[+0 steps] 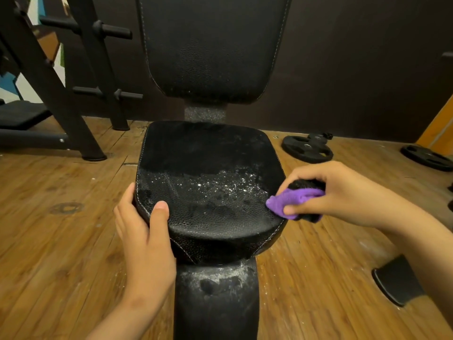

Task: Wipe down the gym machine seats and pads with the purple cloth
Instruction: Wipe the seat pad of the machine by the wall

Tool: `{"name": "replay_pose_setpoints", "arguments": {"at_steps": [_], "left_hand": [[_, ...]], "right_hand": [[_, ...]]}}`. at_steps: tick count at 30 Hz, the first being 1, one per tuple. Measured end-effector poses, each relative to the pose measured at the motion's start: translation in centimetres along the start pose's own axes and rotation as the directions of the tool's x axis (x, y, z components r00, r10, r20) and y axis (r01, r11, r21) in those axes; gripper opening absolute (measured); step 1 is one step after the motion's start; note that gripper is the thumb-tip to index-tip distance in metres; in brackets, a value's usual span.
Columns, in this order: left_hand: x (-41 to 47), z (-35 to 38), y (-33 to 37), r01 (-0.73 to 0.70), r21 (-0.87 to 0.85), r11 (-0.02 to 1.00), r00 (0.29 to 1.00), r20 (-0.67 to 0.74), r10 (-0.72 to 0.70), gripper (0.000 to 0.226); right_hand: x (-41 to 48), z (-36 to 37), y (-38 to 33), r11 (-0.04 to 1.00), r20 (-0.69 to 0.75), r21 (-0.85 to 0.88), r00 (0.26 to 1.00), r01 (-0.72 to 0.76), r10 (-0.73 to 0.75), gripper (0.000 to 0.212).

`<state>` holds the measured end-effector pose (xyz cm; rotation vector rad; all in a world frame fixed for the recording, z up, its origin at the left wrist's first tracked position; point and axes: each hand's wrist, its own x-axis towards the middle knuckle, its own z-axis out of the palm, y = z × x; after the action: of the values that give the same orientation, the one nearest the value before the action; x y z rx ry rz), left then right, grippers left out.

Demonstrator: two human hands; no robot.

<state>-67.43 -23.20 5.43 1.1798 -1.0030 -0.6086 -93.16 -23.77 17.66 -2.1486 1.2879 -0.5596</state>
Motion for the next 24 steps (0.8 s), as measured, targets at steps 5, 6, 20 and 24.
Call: {"name": "replay_pose_setpoints", "arguments": {"at_steps": [5, 6, 20, 24], "left_hand": [[-0.1, 0.0, 0.0, -0.007, 0.014, 1.0, 1.0, -0.001, 0.007, 0.078], [-0.1, 0.0, 0.0, -0.01, 0.017, 1.0, 1.0, -0.001, 0.01, 0.078], [0.0, 0.0, 0.0, -0.002, 0.019, 1.0, 1.0, -0.013, 0.002, 0.075], [0.0, -0.1, -0.1, -0.001, 0.038, 0.999, 1.0, -0.013, 0.001, 0.077]], "right_hand": [[2.0, -0.5, 1.9, 0.935, -0.309, -0.317, 0.949, -0.162, 0.06, 0.018], [1.9, -0.4, 1.7, 0.939, -0.301, -0.315, 0.953, -0.136, 0.037, 0.019], [5.7, 0.9, 1.0, 0.941, -0.295, -0.336, 0.953, -0.037, -0.068, 0.016], [4.2, 2.8, -2.6, 0.986, 0.049, -0.062, 0.988, 0.152, -0.149, 0.015]]}}
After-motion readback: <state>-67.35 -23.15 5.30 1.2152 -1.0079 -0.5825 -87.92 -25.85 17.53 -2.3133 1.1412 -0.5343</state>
